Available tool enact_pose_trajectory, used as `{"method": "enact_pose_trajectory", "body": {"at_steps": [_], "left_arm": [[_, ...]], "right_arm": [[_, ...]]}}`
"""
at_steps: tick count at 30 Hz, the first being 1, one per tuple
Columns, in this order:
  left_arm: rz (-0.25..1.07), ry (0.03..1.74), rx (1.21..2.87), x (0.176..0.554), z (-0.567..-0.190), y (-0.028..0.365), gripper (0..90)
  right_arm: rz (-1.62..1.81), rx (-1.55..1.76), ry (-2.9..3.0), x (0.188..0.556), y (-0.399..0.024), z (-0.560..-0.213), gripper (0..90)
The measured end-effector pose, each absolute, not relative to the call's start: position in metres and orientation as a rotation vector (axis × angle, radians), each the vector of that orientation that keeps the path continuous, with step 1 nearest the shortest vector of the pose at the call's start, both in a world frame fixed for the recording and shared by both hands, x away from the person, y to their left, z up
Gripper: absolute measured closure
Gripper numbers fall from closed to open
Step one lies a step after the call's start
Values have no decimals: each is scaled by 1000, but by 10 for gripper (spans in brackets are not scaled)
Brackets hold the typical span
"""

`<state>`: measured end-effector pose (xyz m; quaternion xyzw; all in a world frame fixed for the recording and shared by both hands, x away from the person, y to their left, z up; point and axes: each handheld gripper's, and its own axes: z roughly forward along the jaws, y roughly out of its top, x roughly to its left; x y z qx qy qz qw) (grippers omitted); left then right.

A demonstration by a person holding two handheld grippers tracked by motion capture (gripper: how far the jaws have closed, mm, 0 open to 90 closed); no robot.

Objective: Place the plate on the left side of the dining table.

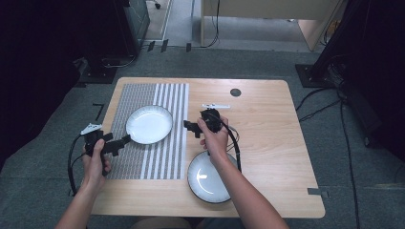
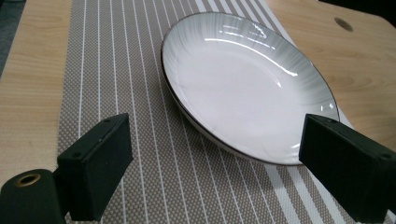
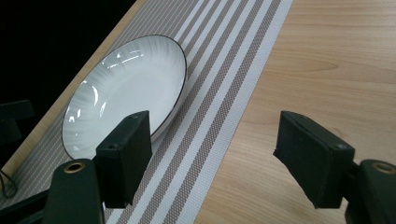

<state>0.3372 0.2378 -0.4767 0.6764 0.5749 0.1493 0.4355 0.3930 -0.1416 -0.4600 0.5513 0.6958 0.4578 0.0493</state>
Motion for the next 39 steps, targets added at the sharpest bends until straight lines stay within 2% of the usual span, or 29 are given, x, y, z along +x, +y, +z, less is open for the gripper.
{"method": "enact_pose_trajectory", "body": {"at_steps": [7,22,32,39], "left_arm": [[392,1412,1674,318,-481,238,96],[498,1383,1714,270,-488,243,96],[609,1399,1750,243,-494,262,96],[593,1418,1773,237,-504,268,96]], "right_arm": [[1350,1644,2143,382,-152,-457,209],[1340,1688,2082,359,-188,-458,211],[1330,1730,2020,343,-217,-462,214],[1302,1747,1986,328,-241,-463,214]]}}
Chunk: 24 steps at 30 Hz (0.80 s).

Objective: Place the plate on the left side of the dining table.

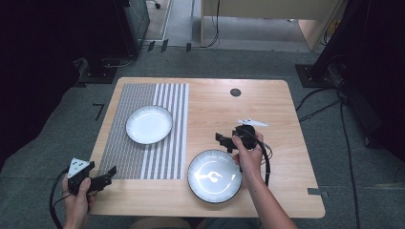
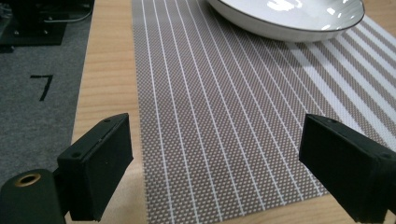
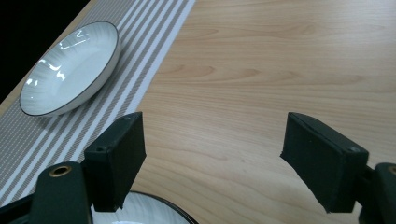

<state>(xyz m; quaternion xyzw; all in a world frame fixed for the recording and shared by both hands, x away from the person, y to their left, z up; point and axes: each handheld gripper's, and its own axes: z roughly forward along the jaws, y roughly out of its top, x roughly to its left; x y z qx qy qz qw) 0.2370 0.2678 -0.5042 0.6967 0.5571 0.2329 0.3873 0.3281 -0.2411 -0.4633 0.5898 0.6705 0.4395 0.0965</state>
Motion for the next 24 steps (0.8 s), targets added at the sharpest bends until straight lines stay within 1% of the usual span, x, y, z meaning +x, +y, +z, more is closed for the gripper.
{"method": "enact_pose_trajectory", "body": {"at_steps": [3,14,24], "left_arm": [[608,1412,1806,237,-507,266,96],[584,1401,1835,239,-514,261,96],[547,1439,1867,243,-517,262,96]], "right_arm": [[1292,1768,1961,321,-253,-464,214],[1271,1823,1872,287,-295,-471,219],[1233,1853,1829,268,-321,-481,222]]}}
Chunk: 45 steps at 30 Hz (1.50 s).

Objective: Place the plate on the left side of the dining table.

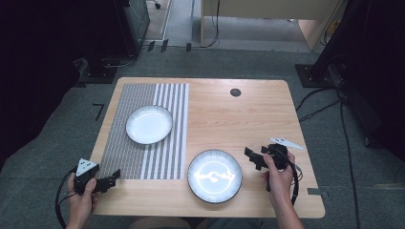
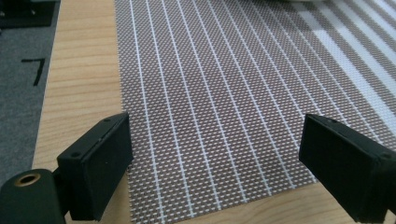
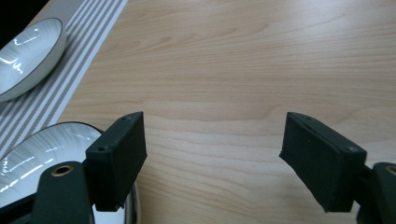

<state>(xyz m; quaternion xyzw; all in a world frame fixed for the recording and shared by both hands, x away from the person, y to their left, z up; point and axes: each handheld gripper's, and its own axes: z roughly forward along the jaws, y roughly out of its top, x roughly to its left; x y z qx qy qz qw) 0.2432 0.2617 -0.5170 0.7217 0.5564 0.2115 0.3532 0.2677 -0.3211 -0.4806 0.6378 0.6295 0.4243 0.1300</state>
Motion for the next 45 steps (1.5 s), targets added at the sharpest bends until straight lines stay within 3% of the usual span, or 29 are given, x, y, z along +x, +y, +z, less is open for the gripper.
{"method": "enact_pose_trajectory", "body": {"at_steps": [45], "left_arm": [[567,1441,1884,243,-517,259,96]], "right_arm": [[1020,2021,1638,195,-432,-513,214]]}}
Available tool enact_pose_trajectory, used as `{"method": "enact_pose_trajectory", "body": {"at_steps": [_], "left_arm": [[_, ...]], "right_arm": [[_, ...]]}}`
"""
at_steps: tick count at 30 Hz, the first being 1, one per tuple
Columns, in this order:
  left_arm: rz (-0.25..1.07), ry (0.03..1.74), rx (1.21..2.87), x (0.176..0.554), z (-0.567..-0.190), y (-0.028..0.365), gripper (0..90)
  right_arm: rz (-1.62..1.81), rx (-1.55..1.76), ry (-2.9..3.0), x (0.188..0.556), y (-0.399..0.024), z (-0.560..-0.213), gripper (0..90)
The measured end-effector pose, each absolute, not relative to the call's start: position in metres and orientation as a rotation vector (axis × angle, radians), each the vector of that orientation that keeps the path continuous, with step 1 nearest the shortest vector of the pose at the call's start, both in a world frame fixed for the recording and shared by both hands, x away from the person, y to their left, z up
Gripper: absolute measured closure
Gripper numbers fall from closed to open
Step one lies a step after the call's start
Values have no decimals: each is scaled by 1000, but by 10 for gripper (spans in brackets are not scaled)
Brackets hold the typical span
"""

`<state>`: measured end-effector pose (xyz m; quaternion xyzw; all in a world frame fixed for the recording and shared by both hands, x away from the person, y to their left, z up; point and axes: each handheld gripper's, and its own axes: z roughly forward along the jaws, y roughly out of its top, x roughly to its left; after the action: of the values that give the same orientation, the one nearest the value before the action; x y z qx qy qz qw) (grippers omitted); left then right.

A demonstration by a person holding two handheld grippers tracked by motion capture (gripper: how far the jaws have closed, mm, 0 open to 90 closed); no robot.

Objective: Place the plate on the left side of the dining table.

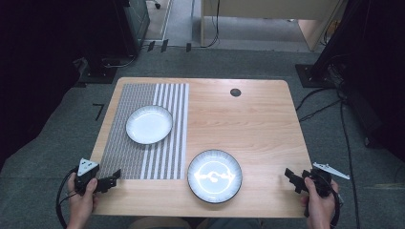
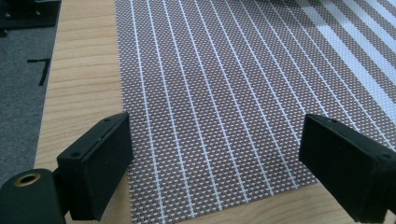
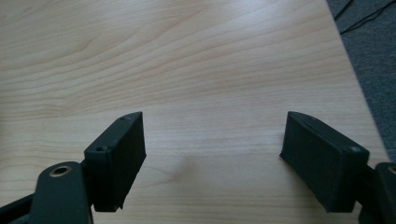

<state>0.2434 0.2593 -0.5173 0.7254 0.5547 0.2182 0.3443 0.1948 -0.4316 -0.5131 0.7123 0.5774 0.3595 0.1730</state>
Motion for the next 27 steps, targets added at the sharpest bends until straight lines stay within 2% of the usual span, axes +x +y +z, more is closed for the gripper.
{"method": "enact_pose_trajectory", "body": {"at_steps": [8,14,27], "left_arm": [[569,1441,1886,243,-517,259,96],[569,1441,1886,243,-517,259,96],[559,1439,1877,243,-517,260,97]], "right_arm": [[935,1989,1645,186,-439,-513,205],[807,1885,1706,182,-427,-517,187],[731,1818,1717,182,-413,-523,60]]}}
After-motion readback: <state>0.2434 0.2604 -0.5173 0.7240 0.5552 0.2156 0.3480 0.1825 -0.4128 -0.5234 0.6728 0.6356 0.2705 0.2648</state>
